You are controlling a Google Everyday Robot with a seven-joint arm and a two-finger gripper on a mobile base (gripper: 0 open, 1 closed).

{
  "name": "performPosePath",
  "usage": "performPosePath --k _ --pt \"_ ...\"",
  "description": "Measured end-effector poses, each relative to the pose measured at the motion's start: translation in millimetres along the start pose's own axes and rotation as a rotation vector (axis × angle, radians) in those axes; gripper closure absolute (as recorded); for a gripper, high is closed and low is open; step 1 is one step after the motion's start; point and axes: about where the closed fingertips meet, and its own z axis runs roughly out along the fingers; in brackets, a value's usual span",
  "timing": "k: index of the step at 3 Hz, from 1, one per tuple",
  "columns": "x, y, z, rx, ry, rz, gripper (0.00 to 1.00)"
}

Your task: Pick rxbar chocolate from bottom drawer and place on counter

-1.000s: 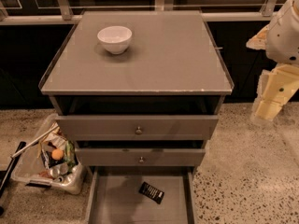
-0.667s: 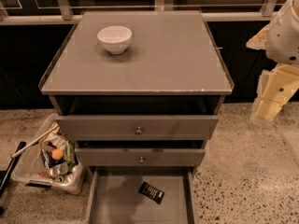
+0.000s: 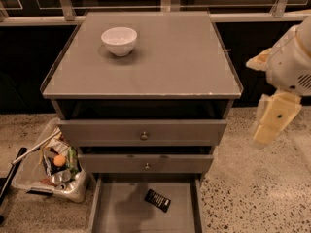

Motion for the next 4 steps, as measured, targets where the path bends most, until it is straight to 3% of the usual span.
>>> performPosePath --k 2,3,4 --pt "2 37 57 0.012 -0.169 -0.013 0.0" --pt "1 43 82 0.033 -0.26 -0.015 0.0" --pt "1 43 82 0.033 -0.26 -0.015 0.0"
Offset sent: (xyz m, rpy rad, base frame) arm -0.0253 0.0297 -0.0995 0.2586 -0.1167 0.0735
